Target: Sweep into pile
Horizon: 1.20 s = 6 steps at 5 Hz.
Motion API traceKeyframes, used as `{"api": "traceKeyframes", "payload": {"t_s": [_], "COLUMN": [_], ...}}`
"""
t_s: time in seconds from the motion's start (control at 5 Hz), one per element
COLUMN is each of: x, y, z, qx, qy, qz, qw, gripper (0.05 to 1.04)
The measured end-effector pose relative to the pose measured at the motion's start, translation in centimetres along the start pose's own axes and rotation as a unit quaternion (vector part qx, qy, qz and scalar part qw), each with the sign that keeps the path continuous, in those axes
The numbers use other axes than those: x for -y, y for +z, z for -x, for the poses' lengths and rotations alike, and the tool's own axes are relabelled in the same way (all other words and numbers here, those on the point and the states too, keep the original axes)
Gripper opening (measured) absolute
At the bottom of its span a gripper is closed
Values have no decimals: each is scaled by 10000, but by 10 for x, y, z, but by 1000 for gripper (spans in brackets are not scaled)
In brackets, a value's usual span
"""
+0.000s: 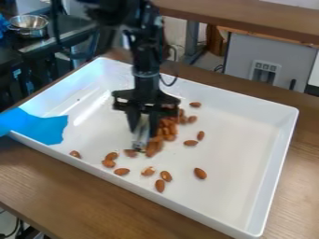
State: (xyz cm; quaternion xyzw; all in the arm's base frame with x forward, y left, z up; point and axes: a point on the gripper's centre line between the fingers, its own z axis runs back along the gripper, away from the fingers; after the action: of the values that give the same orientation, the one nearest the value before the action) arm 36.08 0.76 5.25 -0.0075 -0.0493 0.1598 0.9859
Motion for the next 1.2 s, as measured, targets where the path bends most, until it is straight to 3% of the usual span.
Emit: {"api": "traceKeyframes", "payload": {"t_s": [0.8, 1.2], "x": [112, 129], "y": [-5, -1], "z": [-14, -23], "qx": [-167, -588], "qy": [463, 925], "qz": [108, 86], "qw": [9987, 9939], "gripper": [382, 381]}}
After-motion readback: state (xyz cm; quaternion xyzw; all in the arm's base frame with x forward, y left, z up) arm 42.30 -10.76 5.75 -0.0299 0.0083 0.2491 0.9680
